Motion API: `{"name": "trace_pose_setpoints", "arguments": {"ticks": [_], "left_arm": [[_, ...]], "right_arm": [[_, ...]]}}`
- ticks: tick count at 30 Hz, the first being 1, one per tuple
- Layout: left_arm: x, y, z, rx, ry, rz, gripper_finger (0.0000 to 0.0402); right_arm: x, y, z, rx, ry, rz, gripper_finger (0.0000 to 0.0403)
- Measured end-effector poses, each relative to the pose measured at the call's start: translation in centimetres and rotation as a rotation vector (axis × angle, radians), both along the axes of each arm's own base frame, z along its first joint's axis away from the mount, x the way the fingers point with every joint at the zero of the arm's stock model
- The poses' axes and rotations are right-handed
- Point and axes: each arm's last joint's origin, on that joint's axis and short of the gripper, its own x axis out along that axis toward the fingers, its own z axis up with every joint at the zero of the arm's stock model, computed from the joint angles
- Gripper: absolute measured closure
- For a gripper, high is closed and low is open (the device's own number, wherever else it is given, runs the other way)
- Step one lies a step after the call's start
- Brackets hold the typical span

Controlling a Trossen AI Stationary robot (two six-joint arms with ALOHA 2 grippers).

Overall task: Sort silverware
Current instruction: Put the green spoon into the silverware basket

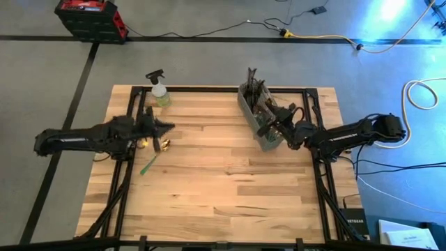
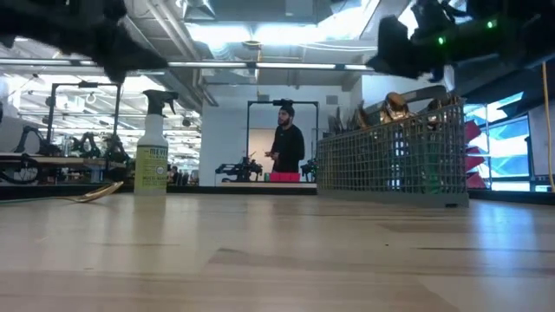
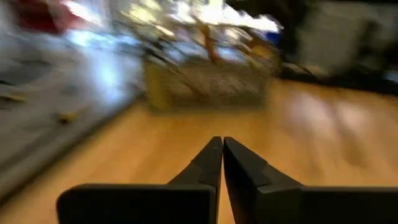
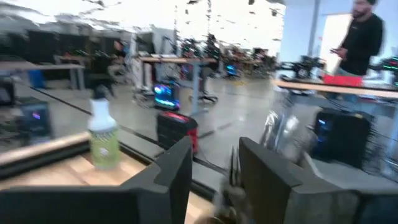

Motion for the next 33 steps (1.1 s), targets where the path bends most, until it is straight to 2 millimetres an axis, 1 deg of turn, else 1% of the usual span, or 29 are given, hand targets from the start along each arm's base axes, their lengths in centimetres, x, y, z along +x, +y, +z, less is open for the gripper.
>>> {"name": "trace_pose_setpoints", "arguments": {"ticks": [2,5,8,13,16,18,20,24,28,33], "left_arm": [[0.4,-0.6,-0.4,-0.021,-0.014,-0.033,0.0395],[0.8,-1.0,-1.7,-0.003,0.075,0.028,0.0371],[1.5,-1.5,-3.0,0.013,0.184,0.024,0.0338],[2.3,-2.6,-5.1,0.000,0.364,-0.045,0.0271],[2.2,-2.9,-5.6,-0.047,0.452,-0.005,0.0228],[1.8,-2.9,-5.2,-0.100,0.493,0.094,0.0213],[1.4,-3.1,-4.2,-0.168,0.500,0.188,0.0217],[-0.1,-3.5,-3.5,-0.306,0.663,0.292,0.0241],[-1.2,-3.8,-4.4,-0.391,0.782,0.390,0.0249],[-0.9,-4.1,-5.9,-0.442,0.815,0.437,0.0249]], "right_arm": [[0.5,0.4,0.9,-0.016,-0.002,0.053,0.0284],[1.3,1.3,1.9,-0.022,0.019,0.110,0.0283],[2.0,2.4,2.6,-0.022,0.075,0.158,0.0283],[2.7,4.7,3.3,-0.024,0.159,0.233,0.0283],[2.8,6.1,3.7,-0.010,0.197,0.268,0.0283],[2.6,7.1,3.4,-0.006,0.239,0.300,0.0283],[2.3,7.9,2.9,0.000,0.284,0.307,0.0283],[1.7,9.0,1.9,0.077,0.331,0.333,0.0283],[1.2,9.9,1.2,0.138,0.345,0.356,0.0283],[0.8,10.5,0.9,0.164,0.359,0.373,0.0283]]}}
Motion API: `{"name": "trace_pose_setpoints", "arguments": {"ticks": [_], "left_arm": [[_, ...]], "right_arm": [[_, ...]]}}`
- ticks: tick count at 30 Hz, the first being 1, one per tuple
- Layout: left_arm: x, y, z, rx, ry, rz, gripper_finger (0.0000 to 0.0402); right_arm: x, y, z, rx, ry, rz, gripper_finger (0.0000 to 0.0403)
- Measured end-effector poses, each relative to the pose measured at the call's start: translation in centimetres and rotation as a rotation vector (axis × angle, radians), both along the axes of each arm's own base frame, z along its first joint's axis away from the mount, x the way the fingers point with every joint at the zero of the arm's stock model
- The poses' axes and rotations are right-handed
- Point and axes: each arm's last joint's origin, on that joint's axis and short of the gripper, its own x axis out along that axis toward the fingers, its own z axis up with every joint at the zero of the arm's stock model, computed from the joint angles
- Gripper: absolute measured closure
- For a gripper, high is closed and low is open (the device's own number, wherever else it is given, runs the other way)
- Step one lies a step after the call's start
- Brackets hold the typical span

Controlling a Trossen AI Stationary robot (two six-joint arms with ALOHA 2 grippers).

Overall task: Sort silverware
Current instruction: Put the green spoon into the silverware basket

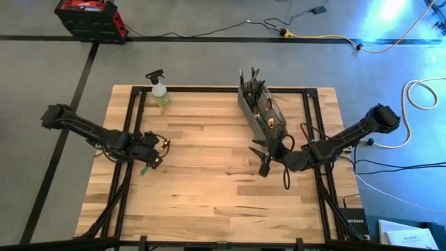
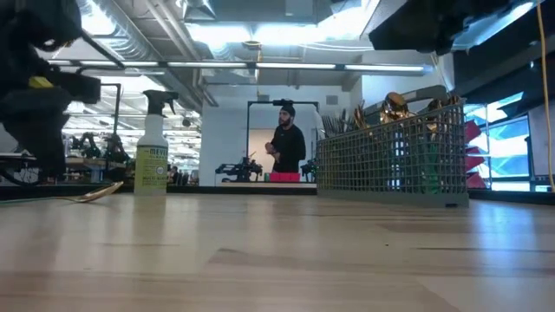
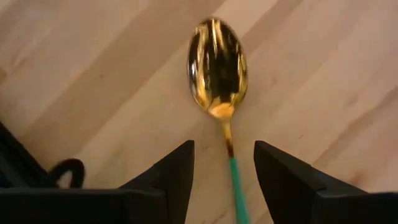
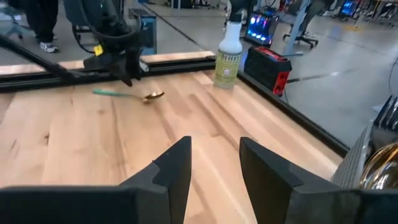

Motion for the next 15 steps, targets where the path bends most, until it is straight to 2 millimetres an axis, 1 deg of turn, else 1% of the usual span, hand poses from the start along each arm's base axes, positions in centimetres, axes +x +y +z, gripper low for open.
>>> {"name": "trace_pose_setpoints", "arguments": {"ticks": [2,6,9,12,15], "left_arm": [[0.5,-0.3,-0.6,-0.033,-0.023,-0.008,0.0249],[1.0,-0.6,-1.8,-0.073,-0.002,-0.031,0.0249],[0.6,-0.5,-2.9,-0.081,0.064,0.004,0.0249],[0.4,-0.4,-3.4,-0.083,0.077,0.028,0.0249],[0.3,-0.4,-3.7,-0.079,0.078,0.013,0.0249]], "right_arm": [[-0.1,0.1,-0.1,-0.002,0.007,0.005,0.0283],[-0.3,0.2,-0.4,0.012,0.031,0.002,0.0283],[-0.4,0.1,-0.8,0.042,0.056,0.006,0.0283],[-0.5,0.2,-1.1,0.087,0.085,0.037,0.0283],[-0.7,0.2,-1.4,0.117,0.115,0.047,0.0283]]}}
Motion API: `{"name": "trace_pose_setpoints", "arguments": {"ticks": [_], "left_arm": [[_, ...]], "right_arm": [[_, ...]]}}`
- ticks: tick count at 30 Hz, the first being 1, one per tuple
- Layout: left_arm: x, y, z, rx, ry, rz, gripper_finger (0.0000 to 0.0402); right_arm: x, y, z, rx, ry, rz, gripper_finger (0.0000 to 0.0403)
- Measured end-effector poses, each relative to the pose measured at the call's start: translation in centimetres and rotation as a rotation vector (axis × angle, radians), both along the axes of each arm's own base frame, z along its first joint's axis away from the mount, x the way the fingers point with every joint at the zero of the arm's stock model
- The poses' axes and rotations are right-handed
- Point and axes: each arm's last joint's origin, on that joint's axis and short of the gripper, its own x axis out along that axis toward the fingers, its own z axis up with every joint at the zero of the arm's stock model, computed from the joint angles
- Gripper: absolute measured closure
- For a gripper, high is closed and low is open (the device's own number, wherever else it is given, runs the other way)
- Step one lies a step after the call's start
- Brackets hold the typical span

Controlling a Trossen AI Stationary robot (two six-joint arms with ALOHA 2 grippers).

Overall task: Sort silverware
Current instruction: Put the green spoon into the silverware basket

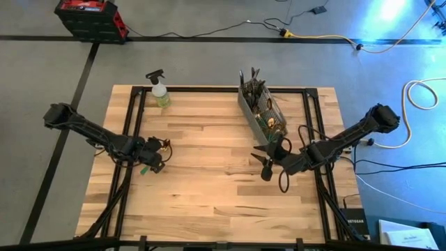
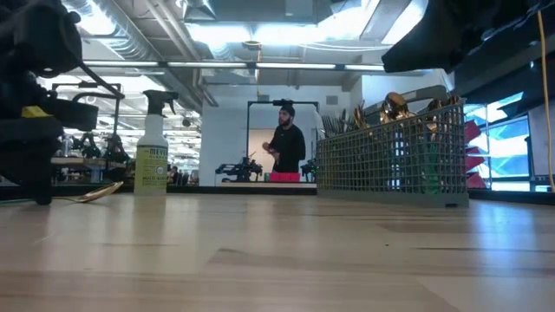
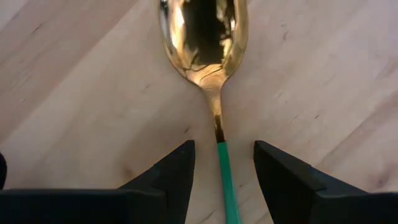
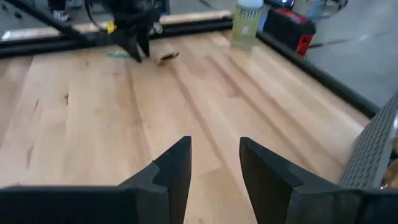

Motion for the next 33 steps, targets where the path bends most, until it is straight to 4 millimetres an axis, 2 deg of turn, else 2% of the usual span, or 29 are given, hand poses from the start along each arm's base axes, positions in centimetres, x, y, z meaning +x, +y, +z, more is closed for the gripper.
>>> {"name": "trace_pose_setpoints", "arguments": {"ticks": [4,9,13,18,21,26,30,33], "left_arm": [[0.0,0.0,0.0,-0.005,0.005,-0.033,0.0274],[0.5,-0.3,0.0,-0.034,-0.030,-0.096,0.0377],[1.2,-0.5,0.3,-0.039,-0.096,-0.130,0.0395],[4.5,-1.3,3.0,-0.046,-0.407,-0.208,0.0400],[6.6,-1.6,5.2,-0.026,-0.663,-0.271,0.0400],[9.1,-0.3,9.1,0.163,-1.080,-0.302,0.0401],[12.1,1.8,10.5,0.363,-1.127,-0.303,0.0401],[16.1,3.4,11.5,0.471,-1.176,-0.268,0.0401]], "right_arm": [[0.0,0.0,-0.1,0.014,0.005,0.001,0.0283],[0.0,0.1,-0.1,0.028,0.009,0.023,0.0283],[0.0,0.5,-0.2,0.093,0.048,0.144,0.0283],[-0.3,1.8,-0.4,0.263,0.125,0.405,0.0283],[-1.1,3.2,-0.5,0.334,0.163,0.516,0.0283],[-2.8,5.4,-0.9,0.387,0.242,0.597,0.0283],[-4.0,6.2,-1.4,0.387,0.294,0.553,0.0283],[-4.4,6.5,-1.7,0.366,0.296,0.519,0.0283]]}}
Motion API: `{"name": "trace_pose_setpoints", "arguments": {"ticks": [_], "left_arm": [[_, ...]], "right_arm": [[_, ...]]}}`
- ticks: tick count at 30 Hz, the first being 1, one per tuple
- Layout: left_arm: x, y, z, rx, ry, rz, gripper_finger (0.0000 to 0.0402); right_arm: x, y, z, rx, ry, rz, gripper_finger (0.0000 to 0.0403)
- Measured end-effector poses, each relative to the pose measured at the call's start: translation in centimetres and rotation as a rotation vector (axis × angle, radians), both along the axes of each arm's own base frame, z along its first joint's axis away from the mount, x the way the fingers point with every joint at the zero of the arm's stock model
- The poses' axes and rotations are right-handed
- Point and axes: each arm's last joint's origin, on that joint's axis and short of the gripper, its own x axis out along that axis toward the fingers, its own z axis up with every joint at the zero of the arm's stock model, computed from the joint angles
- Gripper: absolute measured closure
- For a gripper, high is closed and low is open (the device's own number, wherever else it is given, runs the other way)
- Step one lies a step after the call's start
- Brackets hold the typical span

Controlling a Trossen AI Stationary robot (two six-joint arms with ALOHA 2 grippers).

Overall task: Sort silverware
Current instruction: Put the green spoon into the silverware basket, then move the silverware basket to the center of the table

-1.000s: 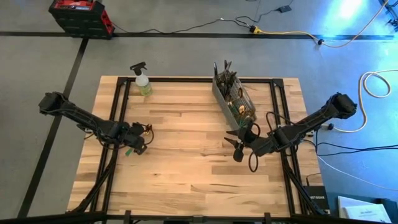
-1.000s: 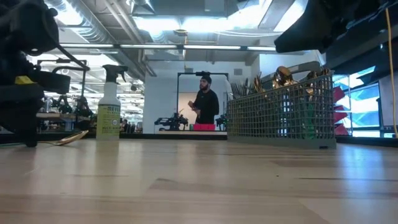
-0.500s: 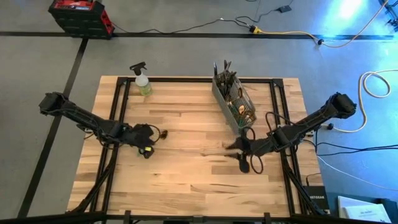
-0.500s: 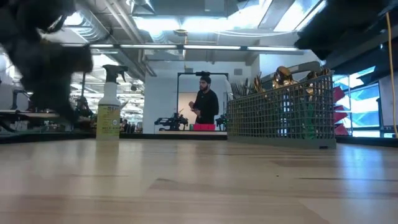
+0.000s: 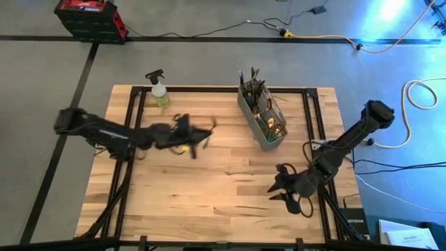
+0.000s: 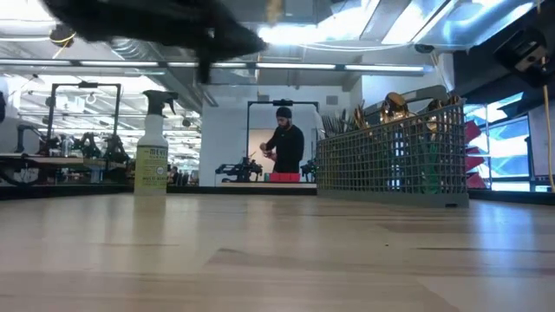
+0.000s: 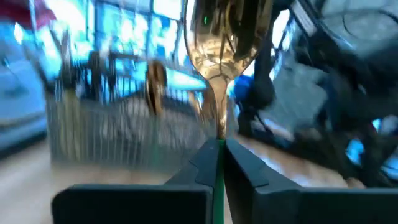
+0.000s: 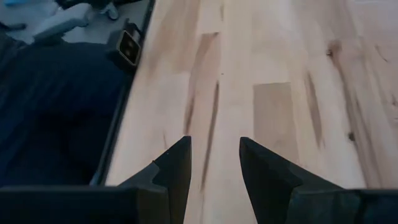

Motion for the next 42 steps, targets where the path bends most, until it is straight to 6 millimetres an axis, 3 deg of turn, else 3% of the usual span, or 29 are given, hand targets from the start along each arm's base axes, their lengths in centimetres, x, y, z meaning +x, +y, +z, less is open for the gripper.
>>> {"name": "trace_pose_setpoints", "arguments": {"ticks": [5,8,11,15,26,34,38,42], "left_arm": [[8.7,2.6,3.0,0.197,-0.189,-0.056,0.0401],[13.9,4.2,2.9,0.291,-0.161,-0.026,0.0402],[17.5,6.3,3.1,0.321,-0.146,0.014,0.0401],[20.2,8.7,2.0,0.293,-0.145,0.021,0.0401],[21.9,11.6,-2.3,0.237,-0.081,0.049,0.0394],[21.9,11.8,-2.5,0.233,-0.067,0.056,0.0308],[21.7,11.2,-1.2,0.254,-0.110,-0.035,0.0248],[19.5,9.5,3.3,0.312,-0.187,-0.231,0.0225]], "right_arm": [[0.2,0.4,-0.7,-0.030,-0.001,-0.016,0.0283],[0.5,0.6,-1.4,-0.046,0.025,-0.038,0.0283],[0.8,0.9,-2.3,-0.058,0.058,-0.053,0.0283],[1.1,1.2,-3.6,-0.084,0.109,-0.071,0.0283],[1.9,2.0,-6.1,-0.117,0.160,-0.071,0.0283],[1.9,2.0,-6.2,-0.114,0.162,-0.078,0.0283],[1.8,1.8,-5.4,-0.145,0.151,-0.119,0.0283],[2.0,1.2,-0.6,-0.265,0.077,-0.238,0.0285]]}}
